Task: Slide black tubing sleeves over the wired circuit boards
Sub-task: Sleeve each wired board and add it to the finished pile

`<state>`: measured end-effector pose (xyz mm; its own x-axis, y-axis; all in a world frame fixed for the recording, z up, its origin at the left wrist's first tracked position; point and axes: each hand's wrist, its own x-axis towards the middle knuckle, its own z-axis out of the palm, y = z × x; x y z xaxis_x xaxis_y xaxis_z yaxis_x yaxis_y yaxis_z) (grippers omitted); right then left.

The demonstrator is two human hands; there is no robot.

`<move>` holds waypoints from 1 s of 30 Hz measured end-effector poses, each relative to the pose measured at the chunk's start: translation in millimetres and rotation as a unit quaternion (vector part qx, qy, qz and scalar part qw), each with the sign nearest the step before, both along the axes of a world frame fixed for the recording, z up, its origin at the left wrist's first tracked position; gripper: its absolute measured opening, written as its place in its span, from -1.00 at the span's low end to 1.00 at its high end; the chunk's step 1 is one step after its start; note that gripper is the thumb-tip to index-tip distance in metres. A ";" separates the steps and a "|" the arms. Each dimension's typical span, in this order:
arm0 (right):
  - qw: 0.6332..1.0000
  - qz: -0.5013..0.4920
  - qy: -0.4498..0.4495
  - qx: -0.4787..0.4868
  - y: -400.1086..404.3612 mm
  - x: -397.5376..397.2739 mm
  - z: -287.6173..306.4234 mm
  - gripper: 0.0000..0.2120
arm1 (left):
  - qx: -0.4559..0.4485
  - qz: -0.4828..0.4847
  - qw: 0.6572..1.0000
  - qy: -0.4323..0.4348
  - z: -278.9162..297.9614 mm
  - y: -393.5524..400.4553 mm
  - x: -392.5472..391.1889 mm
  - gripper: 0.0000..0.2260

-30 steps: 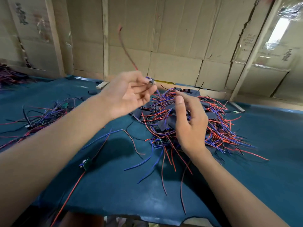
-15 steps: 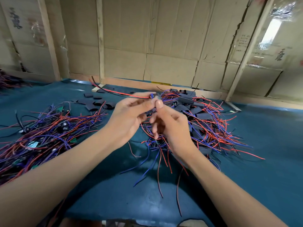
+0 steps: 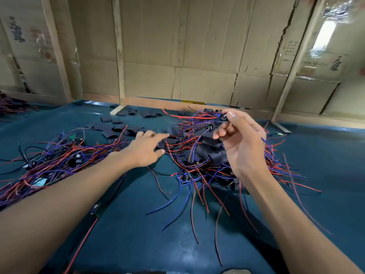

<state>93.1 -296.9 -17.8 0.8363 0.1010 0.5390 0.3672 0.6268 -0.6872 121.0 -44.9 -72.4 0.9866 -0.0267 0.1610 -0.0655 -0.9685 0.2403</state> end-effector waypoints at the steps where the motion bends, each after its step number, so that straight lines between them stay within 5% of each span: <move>1: 1.000 0.005 0.017 0.001 -0.9 2.0 -0.9 -0.83 | 0.008 0.008 1.000 0.004 -4.9 -0.8 6.2 -0.51; 7: 0.989 0.023 0.144 -0.027 -2.0 8.2 -10.0 -0.92 | -0.068 0.089 0.992 -0.060 -13.8 -12.0 14.2 -0.71; 11: 0.983 0.043 0.180 -0.021 -1.7 9.7 -11.5 -0.88 | -0.008 0.097 0.994 -0.038 -13.1 -11.5 8.0 -0.75; 16: 0.988 0.068 0.139 -0.024 -1.7 9.2 -9.3 -0.96 | -0.030 0.070 0.996 -0.047 7.2 -8.5 0.7 -0.89; 20: 0.991 0.057 0.110 -0.042 0.7 8.6 -11.7 -0.79 | -0.053 0.097 0.993 -0.044 34.0 -11.8 -2.7 -0.84; 27: 0.996 0.003 0.079 -0.028 -3.5 6.5 -4.3 -0.92 | -0.287 0.002 0.952 -0.104 40.9 -43.2 -10.5 -0.76; 30: 0.997 -0.014 0.077 -0.012 -11.5 7.5 0.0 -0.88 | -0.289 -0.022 0.946 -0.148 26.6 -50.9 -15.7 -0.78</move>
